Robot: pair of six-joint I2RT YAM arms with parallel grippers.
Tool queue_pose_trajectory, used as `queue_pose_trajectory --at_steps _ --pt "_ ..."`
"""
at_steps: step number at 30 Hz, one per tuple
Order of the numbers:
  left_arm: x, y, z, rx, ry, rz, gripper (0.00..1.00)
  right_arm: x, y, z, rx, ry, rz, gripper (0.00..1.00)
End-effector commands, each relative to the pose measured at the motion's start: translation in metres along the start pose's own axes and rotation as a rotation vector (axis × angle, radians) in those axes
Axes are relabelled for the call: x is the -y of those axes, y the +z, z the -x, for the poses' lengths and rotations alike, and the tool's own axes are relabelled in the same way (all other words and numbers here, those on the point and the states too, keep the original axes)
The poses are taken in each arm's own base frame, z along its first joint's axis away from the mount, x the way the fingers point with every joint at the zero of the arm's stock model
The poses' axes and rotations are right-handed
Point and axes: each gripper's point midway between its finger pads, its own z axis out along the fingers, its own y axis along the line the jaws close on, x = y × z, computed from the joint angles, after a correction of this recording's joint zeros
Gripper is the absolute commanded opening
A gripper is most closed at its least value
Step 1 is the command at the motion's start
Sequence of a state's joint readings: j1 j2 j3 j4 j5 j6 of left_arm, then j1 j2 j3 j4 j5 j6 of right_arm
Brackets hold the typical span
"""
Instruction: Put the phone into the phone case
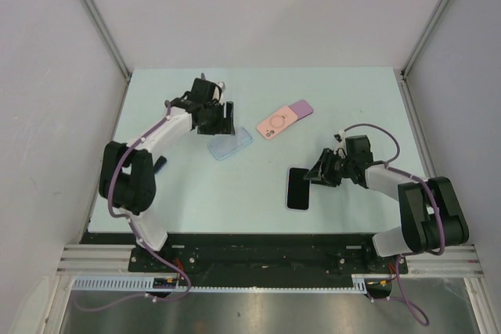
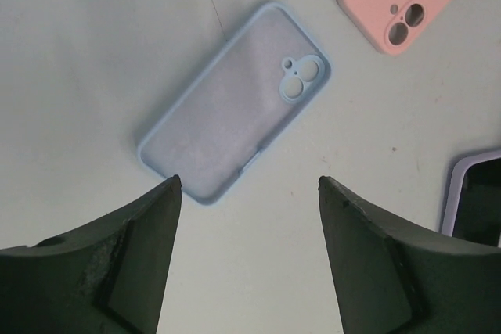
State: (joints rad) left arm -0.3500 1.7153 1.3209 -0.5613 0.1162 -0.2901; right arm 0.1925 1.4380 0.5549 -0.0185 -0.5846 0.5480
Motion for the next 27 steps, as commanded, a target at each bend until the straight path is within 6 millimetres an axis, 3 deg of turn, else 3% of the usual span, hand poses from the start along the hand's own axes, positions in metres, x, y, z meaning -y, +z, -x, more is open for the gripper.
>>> queue_pose_trajectory --at_steps 1,3,13,23,27 --pt "-0.005 0.008 0.02 -0.022 0.111 0.022 0.74 -0.018 -0.013 0.02 0.066 -0.038 0.016 0.46" --pt "-0.005 0.016 0.019 -0.03 0.124 0.018 0.74 -0.021 -0.017 0.022 0.083 -0.046 0.015 0.49" --pt "-0.036 0.053 0.019 -0.069 0.126 0.075 0.72 -0.053 -0.049 0.026 0.153 -0.11 0.091 0.84" --pt "-0.049 0.076 -0.014 -0.164 0.106 0.089 0.68 -0.064 -0.063 0.023 0.172 -0.139 0.119 0.87" --pt "-0.044 0.076 -0.024 -0.184 0.091 0.055 0.59 -0.066 -0.067 0.021 0.174 -0.145 0.122 0.87"
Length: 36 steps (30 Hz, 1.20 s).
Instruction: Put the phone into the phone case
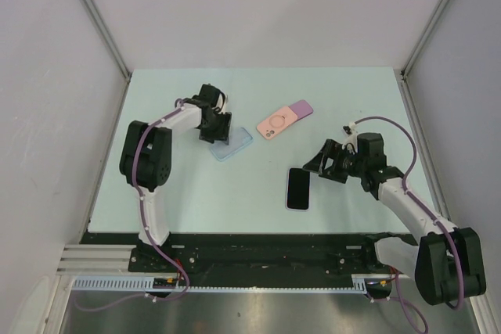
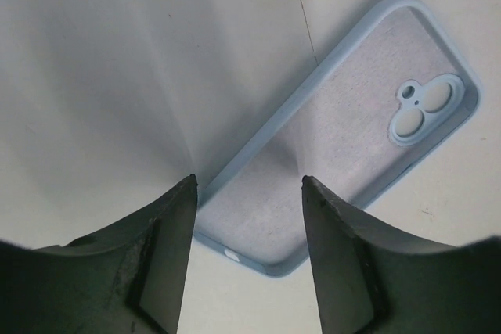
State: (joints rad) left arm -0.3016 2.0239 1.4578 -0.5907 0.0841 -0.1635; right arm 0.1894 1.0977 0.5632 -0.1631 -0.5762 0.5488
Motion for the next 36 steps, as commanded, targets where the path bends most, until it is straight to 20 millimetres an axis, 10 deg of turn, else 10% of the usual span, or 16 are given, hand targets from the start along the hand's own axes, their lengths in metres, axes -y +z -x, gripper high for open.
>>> queue_pose_trajectory --at_steps 1,12,26,28,29,32,36 --pt "0.005 -0.001 -0.011 -0.018 0.021 -0.049 0.56 -0.017 -0.01 0.011 0.031 -0.041 0.038 0.87" --pt "0.033 -0.025 -0.075 -0.084 -0.082 -0.113 0.02 -0.022 -0.017 0.01 0.042 -0.05 0.047 0.87" --pt "0.071 -0.043 -0.163 -0.056 -0.457 -0.188 0.0 -0.022 -0.022 0.004 0.044 -0.054 0.048 0.88" --pt "0.069 -0.046 -0.165 -0.035 -0.484 -0.173 0.1 -0.022 -0.024 0.004 0.048 -0.058 0.046 0.88" --pt "0.07 -0.048 -0.165 -0.03 -0.483 -0.169 0.35 -0.022 -0.024 0.003 0.048 -0.06 0.044 0.88" --pt "0.062 -0.064 -0.154 0.027 -0.498 -0.122 0.62 -0.023 -0.028 0.001 0.055 -0.071 0.045 0.88" --pt "0.025 -0.099 -0.112 0.178 -0.544 0.067 1.0 -0.024 -0.031 0.0 0.062 -0.083 0.045 0.88"
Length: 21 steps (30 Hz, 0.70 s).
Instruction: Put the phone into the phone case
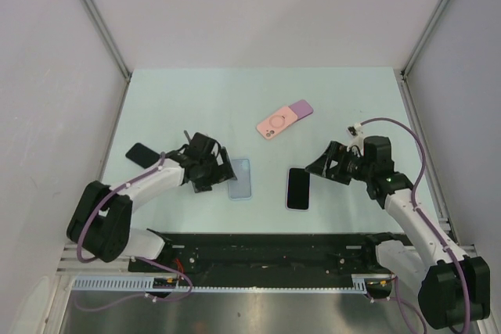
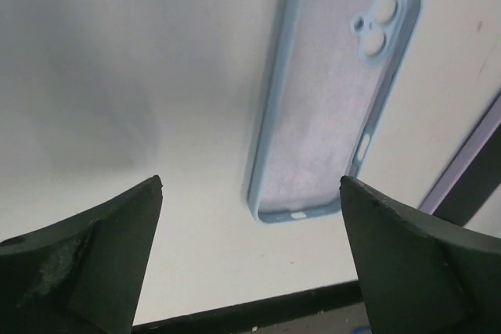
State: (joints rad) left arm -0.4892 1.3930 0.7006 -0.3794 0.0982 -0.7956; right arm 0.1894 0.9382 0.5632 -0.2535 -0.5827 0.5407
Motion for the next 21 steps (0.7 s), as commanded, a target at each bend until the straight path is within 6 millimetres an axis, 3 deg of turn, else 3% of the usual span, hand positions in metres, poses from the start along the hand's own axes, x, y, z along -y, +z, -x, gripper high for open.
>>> queue_pose_trajectory --at_steps 1,5,9,13,15,21 --pt "-0.019 -0.046 0.067 0.256 -0.1 0.206 1.0 -0.005 -0.006 0.002 0.019 -0.041 0.008 0.88" --pt "-0.063 -0.076 0.106 0.327 -0.199 0.369 1.0 -0.007 -0.01 0.003 0.028 -0.05 0.014 0.88" --pt "-0.088 -0.097 0.139 0.417 -0.255 0.425 1.0 -0.013 -0.012 0.003 0.03 -0.047 0.038 0.88" --pt "-0.116 -0.097 0.159 0.426 -0.364 0.394 1.0 -0.021 -0.014 0.004 0.038 -0.056 0.071 0.88" --pt "-0.121 -0.09 0.161 0.4 -0.379 0.382 1.0 -0.024 -0.016 0.004 0.041 -0.066 0.083 0.88" --pt "-0.163 -0.077 0.172 0.373 -0.49 0.419 1.0 -0.025 -0.017 0.002 0.034 -0.081 0.093 0.88"
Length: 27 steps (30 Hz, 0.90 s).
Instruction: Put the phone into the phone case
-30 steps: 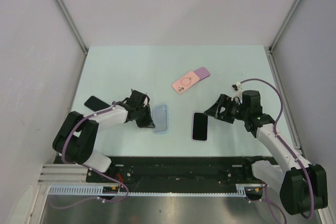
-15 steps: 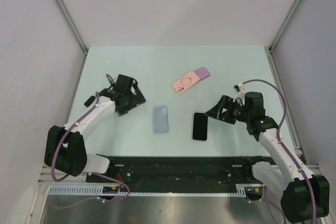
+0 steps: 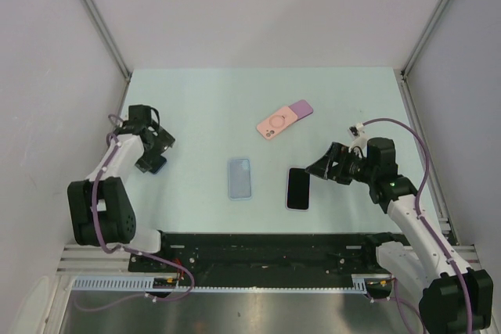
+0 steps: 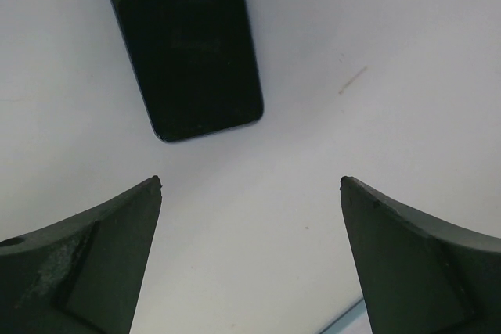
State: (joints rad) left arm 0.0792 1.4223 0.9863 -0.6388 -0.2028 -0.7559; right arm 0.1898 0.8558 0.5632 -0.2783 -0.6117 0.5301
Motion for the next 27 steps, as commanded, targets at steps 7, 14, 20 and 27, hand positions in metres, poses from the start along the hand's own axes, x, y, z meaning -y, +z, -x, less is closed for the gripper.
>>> queue_pose_trajectory --at_steps 7,14,20,27 --pt "-0.016 0.047 0.023 -0.059 -0.057 0.007 1.0 -0.013 -0.003 0.001 0.005 -0.058 0.054 0.88" --pt "-0.036 0.07 0.024 -0.098 -0.08 0.066 1.0 -0.015 0.0 0.001 -0.001 -0.06 0.064 0.88" --pt "-0.031 0.078 0.033 -0.093 -0.057 0.038 1.0 -0.017 0.002 0.001 0.0 -0.065 0.068 0.88" --pt "-0.043 0.085 0.024 -0.136 -0.097 0.117 0.96 -0.016 0.01 0.002 0.001 -0.067 0.059 0.88"
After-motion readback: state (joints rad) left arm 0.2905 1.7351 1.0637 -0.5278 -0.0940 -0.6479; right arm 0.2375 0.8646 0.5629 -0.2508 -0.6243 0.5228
